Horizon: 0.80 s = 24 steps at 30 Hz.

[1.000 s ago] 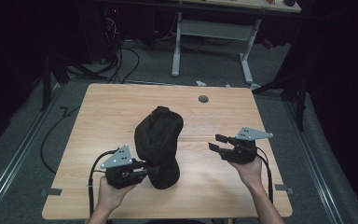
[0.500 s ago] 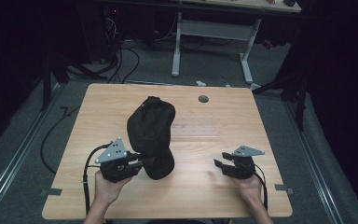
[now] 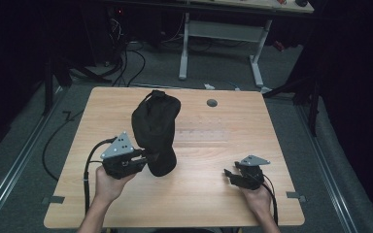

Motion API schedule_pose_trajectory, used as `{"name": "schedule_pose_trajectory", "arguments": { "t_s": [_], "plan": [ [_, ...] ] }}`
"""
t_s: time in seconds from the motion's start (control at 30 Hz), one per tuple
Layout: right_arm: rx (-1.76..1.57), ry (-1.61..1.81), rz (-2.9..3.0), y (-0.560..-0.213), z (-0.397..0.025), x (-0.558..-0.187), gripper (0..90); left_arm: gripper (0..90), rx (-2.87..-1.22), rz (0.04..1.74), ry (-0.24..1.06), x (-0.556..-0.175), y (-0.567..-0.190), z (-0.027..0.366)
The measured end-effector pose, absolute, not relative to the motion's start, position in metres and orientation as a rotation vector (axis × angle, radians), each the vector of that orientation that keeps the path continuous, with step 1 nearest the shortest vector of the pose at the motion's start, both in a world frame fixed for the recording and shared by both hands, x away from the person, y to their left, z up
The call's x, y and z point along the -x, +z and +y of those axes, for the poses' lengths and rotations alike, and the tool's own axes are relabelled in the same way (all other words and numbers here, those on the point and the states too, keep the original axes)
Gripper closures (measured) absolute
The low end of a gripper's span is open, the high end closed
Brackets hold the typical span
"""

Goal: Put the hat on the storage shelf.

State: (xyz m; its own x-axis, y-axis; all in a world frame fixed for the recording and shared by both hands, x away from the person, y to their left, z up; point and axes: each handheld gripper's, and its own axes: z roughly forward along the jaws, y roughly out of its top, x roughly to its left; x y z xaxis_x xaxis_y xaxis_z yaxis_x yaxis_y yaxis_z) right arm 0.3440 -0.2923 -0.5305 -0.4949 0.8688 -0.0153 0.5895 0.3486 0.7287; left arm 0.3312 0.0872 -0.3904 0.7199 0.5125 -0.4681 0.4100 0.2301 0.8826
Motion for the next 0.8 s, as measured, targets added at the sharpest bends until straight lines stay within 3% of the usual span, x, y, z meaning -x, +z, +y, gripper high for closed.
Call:
{"name": "schedule_pose_trajectory", "arguments": {
  "t_s": [0.4, 0.8],
  "plan": [
    [-1.293, 0.94, 2.205, -0.531, -0.292, -0.343, 40.5, 78.5, -1.473, 0.799, 0.218, -0.356, -0.37, 0.079],
    [-1.295, 0.939, 2.203, -0.531, -0.291, -0.343, 40.3, 78.4, -1.507, 0.805, 0.377, -0.385, -0.376, 0.076]
  ]
}}
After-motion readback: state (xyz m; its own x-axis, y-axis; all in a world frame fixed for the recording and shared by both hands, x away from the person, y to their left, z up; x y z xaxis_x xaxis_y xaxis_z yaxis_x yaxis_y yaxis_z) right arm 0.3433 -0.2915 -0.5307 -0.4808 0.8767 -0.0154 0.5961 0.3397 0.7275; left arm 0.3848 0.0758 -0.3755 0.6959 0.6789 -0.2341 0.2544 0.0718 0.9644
